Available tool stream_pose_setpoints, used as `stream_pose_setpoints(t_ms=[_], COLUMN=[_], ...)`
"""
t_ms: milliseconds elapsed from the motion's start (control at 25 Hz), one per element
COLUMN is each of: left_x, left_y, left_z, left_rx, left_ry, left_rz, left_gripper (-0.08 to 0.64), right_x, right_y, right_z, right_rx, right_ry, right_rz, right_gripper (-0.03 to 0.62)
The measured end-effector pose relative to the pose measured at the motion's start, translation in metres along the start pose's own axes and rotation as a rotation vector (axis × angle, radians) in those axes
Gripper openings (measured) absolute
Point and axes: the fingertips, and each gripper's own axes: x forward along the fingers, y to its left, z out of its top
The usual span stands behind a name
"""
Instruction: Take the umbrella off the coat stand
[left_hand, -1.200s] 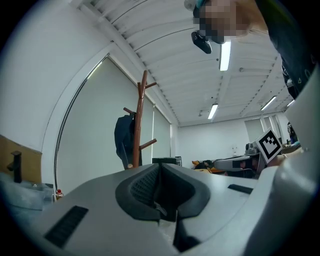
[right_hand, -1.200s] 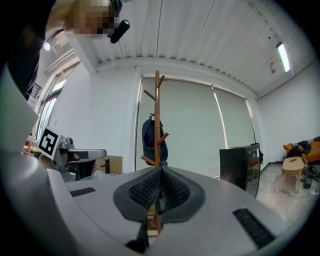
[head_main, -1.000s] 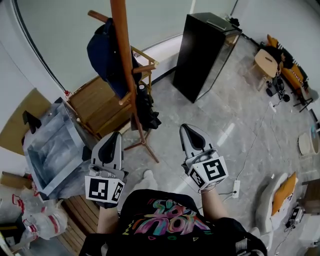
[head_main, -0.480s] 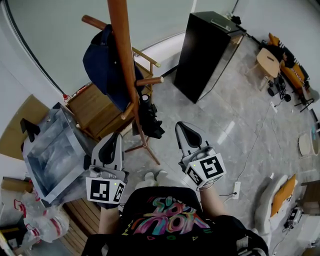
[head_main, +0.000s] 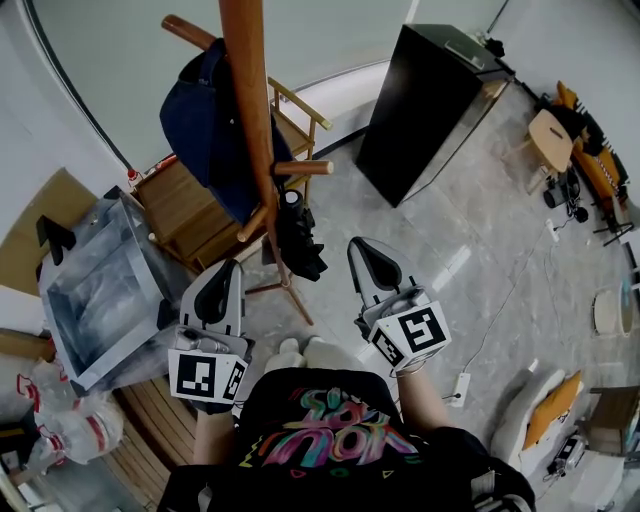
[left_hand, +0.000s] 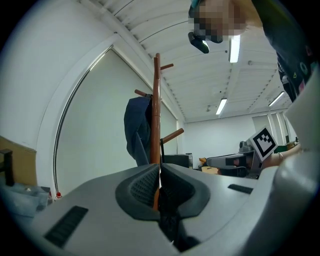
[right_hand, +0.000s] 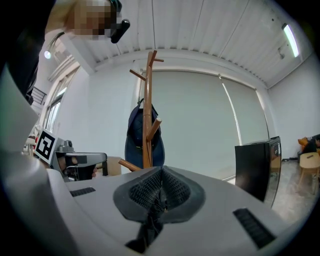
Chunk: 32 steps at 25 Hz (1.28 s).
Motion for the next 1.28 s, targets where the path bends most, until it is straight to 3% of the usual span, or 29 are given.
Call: stream_pose_setpoints(t_ms=[160,240,840,1120,1280], left_x=[0.003,0.005,0.009,0.009,0.006], left_y=[0.002,0.003,0.004,0.008,0.009], left_z=[-0.006,-0.009,-0.027,-0.026,-0.030], left_rx=[-0.005,-0.007,-0.030,-0.050,-0.023], left_ry=[0.012,0.016,0.050,0.042,0.059], left_rz=[0.015,0.021,0.032,0.047,0.039], left_gripper=[0.032,0.032,0.032,0.032,0.032], right_x=[0.010,0.015,0.065,0.089,0.103], right_y=[0.001,0.004,0.018,0.020,0.018], right_z=[-0.007,-0.010,-0.048,-0.079,-0.103], right_rx=[0.006,0.023,0.065,0.054,0.082], right_ry=[0.020,0.024,0.081,0.129,0.157], right_rz=[0.050,0.090,0.243,0.274,0.263], right_gripper=[0.015,0.084,0.326,0.386,0.399])
